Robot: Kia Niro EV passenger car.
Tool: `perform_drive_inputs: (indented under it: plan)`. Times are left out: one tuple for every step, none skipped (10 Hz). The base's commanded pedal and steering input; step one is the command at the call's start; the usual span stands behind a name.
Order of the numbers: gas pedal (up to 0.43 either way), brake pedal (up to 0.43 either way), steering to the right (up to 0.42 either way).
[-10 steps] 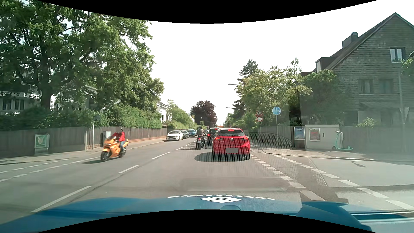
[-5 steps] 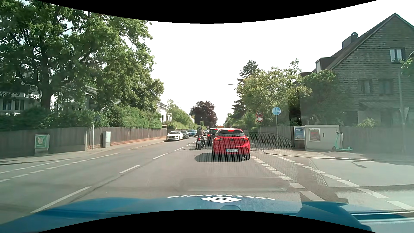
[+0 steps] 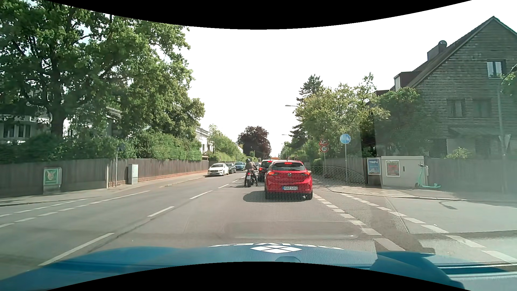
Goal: Follow the waypoints while adhering to traffic rules and regulations
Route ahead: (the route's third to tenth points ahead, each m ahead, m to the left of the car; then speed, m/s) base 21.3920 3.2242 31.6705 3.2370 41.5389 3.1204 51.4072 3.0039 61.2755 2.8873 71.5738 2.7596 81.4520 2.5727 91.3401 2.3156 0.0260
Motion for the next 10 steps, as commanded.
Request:
perform_drive_inputs:
  plan:
    - [0.0, 0.354, 0.0]
    - [0.0, 0.354, -0.001]
    - [0.0, 0.354, -0.001]
    - [0.0, 0.354, -0.001]
    - [0.0, 0.36, 0.0]
    - [0.0, 0.36, 0.0]
    - [0.0, 0.36, 0.0]
    - [0.0, 0.366, 0.0]
    - [0.0, 0.366, 0.0]
    - [0.0, 0.366, 0.0]
